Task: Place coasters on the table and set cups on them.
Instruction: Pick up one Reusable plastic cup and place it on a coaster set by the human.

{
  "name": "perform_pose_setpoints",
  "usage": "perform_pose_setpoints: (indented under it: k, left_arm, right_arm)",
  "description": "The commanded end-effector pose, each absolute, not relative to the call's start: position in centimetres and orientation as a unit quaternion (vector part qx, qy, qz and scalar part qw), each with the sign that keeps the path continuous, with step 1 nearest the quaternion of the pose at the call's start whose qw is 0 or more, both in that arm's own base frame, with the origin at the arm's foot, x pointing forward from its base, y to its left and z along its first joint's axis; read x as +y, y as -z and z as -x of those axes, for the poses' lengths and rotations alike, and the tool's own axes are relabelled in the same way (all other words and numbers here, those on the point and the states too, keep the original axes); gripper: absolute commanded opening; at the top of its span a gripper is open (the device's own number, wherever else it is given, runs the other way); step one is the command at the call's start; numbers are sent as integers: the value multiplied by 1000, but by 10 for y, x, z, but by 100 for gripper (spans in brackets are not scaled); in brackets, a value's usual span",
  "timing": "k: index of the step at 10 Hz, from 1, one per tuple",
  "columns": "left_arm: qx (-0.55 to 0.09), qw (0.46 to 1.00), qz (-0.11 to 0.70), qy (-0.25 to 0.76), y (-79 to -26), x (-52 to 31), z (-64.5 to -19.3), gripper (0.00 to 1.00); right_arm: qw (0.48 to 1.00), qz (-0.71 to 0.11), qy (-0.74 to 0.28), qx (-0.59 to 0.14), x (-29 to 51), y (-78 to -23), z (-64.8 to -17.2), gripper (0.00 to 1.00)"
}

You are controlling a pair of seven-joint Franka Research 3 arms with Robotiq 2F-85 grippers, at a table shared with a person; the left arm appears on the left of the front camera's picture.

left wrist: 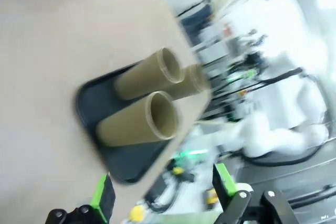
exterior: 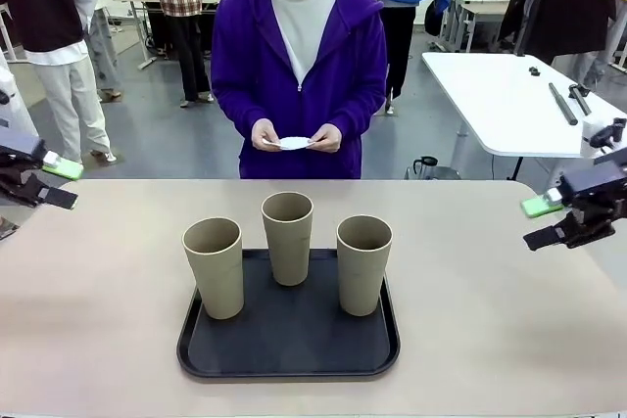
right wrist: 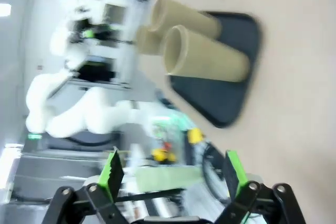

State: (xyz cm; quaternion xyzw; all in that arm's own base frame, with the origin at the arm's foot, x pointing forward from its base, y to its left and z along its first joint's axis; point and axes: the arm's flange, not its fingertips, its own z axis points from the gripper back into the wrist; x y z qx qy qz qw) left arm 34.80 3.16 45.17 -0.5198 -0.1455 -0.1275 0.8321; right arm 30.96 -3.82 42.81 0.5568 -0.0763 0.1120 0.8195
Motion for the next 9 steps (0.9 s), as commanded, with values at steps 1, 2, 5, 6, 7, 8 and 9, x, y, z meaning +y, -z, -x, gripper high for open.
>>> perform_pose_setpoints:
  k: [1, 2, 5, 6, 7, 8, 9]
  left_arm:
    - [-116, 800, 586, 59, -430, 42, -356, 100]
    - [-107, 797, 593, 44, -426, 47, -354, 100]
    - [-117, 800, 588, 4, -430, 61, -337, 100]
    - [-116, 803, 584, -3, -432, 62, -331, 100]
    - [-105, 807, 581, -7, -430, 61, -329, 100]
    - [-99, 809, 580, -12, -428, 59, -329, 100]
    - [-99, 809, 580, -16, -428, 59, -328, 100]
  right_arm:
    - [737, -672, -50, -51, -39, -410, -314, 100]
    - [733, -677, -41, -54, -44, -403, -311, 100]
    - [740, -670, -21, -60, -63, -395, -293, 100]
    - [747, -662, -13, -56, -67, -392, -289, 100]
    - [751, -657, -10, -60, -69, -392, -288, 100]
    - [753, -655, -9, -63, -70, -392, -288, 100]
    - [754, -653, -9, -66, -71, -391, -288, 100]
